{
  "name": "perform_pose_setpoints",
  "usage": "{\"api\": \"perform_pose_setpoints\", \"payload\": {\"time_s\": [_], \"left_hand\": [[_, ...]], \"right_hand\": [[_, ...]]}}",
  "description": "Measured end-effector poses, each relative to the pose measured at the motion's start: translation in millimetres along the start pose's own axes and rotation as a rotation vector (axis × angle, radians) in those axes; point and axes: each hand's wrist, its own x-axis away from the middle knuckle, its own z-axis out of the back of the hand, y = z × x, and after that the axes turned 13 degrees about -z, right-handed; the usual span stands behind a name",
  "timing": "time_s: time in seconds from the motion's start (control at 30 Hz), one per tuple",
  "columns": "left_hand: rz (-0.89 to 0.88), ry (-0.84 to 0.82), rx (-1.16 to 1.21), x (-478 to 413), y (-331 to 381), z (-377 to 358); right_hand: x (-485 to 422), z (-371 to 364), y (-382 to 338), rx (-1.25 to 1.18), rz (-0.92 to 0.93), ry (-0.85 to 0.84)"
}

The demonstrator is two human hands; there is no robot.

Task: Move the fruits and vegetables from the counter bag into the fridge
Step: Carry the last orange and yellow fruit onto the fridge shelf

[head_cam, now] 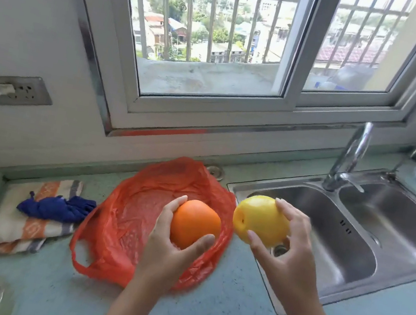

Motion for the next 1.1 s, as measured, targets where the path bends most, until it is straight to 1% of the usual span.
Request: {"api": "perform_pose_setpoints", "payload": {"time_s": [0.23,0.4,0.47,0.57,0.77,0.93,1.1], "left_hand": [[0.014,-0.063,0.179,55,20,-5],[0.059,-0.105,0.237,92,23,-16],[0.065,-0.128,0.261,103,30,-26],[0.059,-0.210,0.327,115,45,-48],[0.019,-0.450,0.424,142,91,-105],[-0.036,-0.556,0.518,180,144,-162],[-0.111,-0.710,0.527,229,191,-231]], "right_hand": [[74,35,-10,0.039,-0.073,0.079],[127,60,-9,0.050,-0.142,0.145],[146,75,-10,0.053,-0.170,0.197],[172,105,-12,0.073,-0.195,0.309],[217,177,-11,0.123,-0.192,0.540],[253,243,-6,0.142,-0.176,0.702],[302,325,6,0.155,-0.188,0.851]]}}
